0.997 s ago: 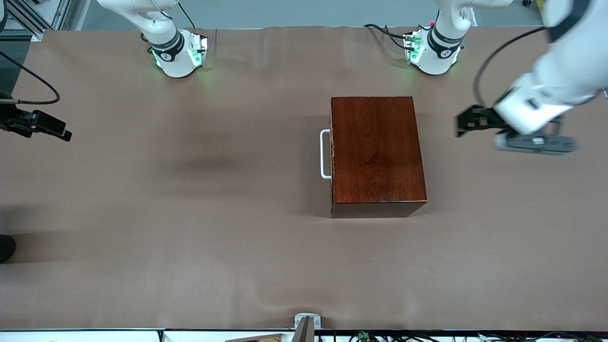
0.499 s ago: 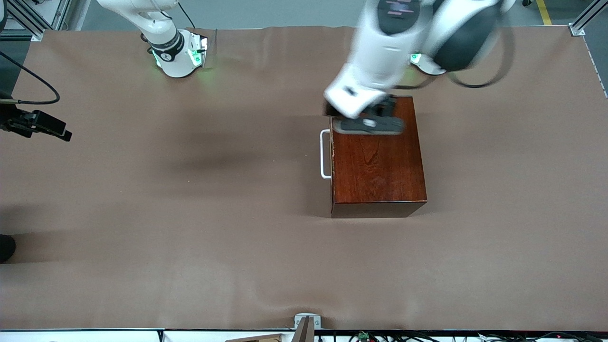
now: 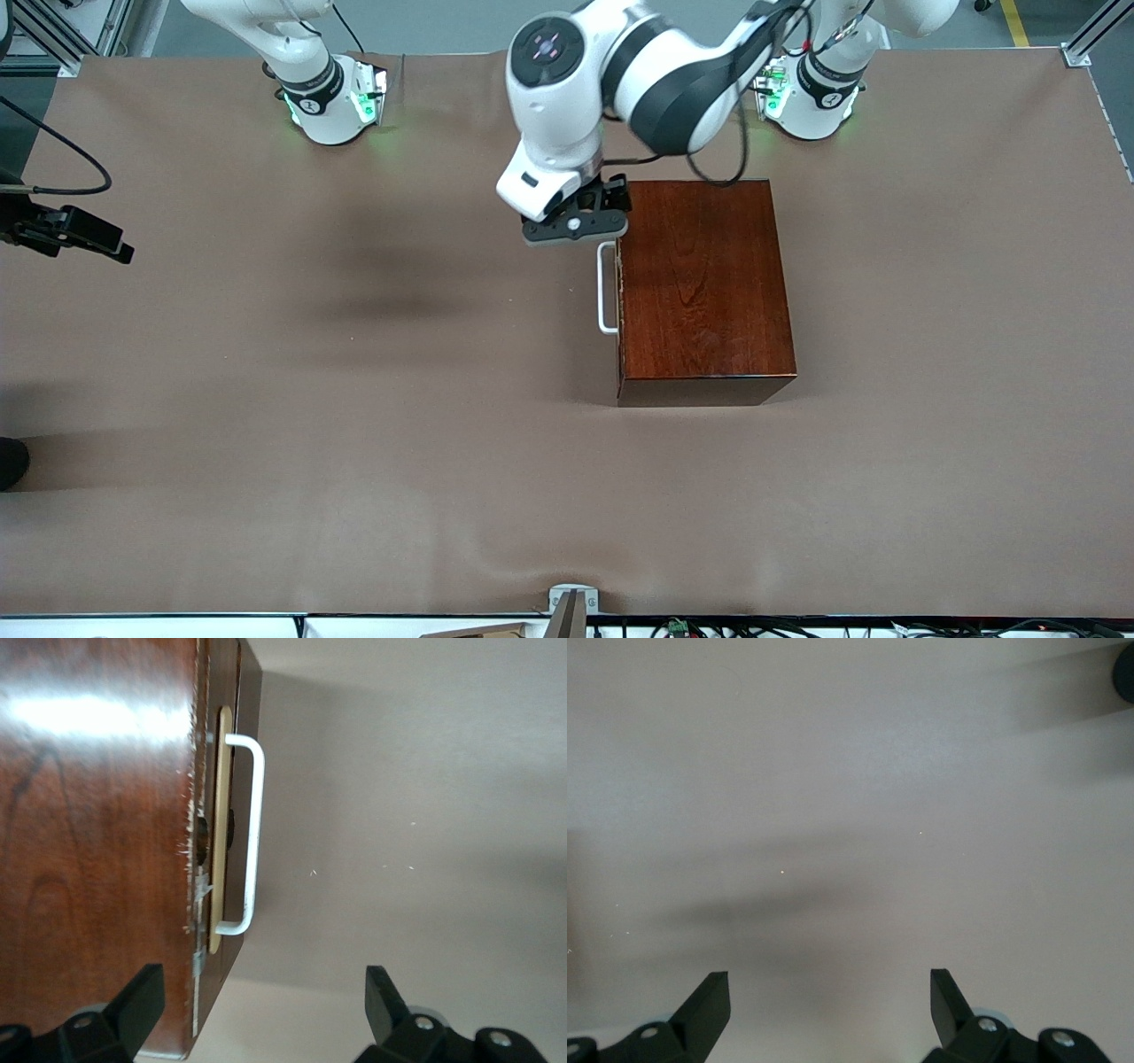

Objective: Open drawer, take yellow block, close drawer

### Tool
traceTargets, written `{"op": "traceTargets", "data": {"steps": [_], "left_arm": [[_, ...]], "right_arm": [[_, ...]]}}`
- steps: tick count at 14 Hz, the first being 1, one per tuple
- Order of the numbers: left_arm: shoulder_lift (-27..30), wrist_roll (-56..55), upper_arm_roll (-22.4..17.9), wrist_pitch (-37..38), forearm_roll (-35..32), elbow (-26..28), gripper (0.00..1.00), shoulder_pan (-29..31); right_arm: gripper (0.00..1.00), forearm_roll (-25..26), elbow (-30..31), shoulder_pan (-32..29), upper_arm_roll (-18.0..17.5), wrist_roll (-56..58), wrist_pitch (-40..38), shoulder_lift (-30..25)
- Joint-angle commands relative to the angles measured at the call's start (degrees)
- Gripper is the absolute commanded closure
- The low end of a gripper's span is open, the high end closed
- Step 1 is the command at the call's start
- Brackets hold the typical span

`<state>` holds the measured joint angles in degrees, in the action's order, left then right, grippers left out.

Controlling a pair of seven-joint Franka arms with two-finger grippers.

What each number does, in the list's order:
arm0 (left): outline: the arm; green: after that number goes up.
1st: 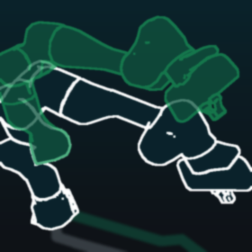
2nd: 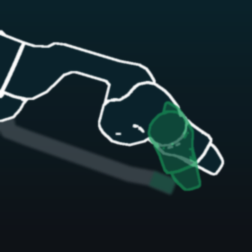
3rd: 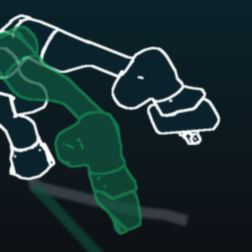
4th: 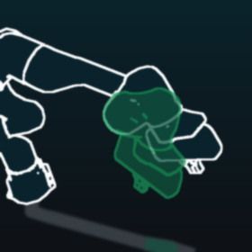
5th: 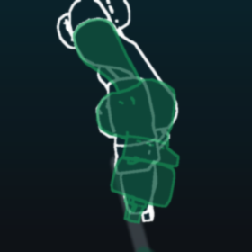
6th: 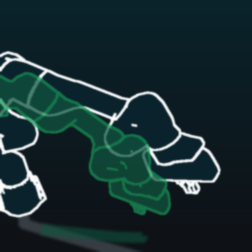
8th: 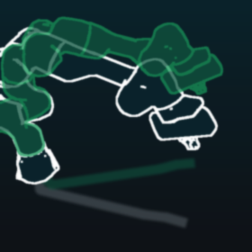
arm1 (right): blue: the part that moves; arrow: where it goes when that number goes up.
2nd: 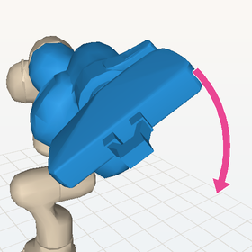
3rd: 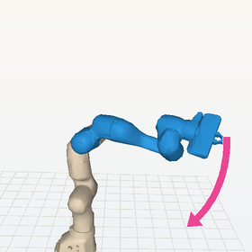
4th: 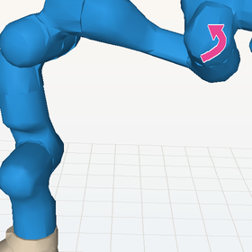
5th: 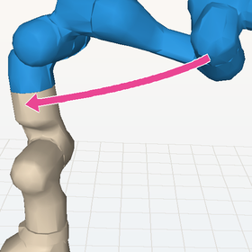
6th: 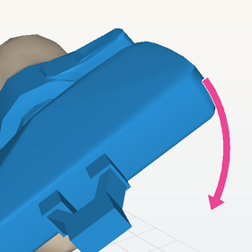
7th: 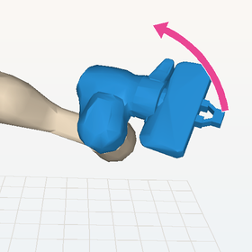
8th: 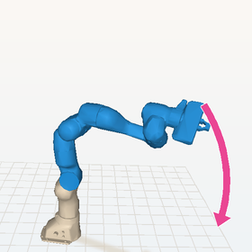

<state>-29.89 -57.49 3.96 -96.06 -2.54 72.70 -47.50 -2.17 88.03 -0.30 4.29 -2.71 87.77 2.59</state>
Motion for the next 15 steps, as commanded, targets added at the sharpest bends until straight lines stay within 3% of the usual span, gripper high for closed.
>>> {"op": "traceTargets", "data": {"steps": [1,8,15], "left_arm": [[-2.7,-1.7,-0.7,-0.4,-1.5,-2.4,0.0,-0.8],[-6.9,-0.4,-0.1,-0.8,-6.7,-1.1,0.0,-1.5],[-10.1,3.2,0.0,-7.7,-7.6,-1.0,0.0,-1.2]], "right_arm": [[0.0,-0.6,-0.1,0.1,0.1,0.1,-0.3,-0.5],[0.0,-0.6,-0.1,0.1,0.1,0.0,-0.4,-0.5],[0.0,-0.6,-0.1,0.1,0.1,0.0,-0.4,-0.5]]}}
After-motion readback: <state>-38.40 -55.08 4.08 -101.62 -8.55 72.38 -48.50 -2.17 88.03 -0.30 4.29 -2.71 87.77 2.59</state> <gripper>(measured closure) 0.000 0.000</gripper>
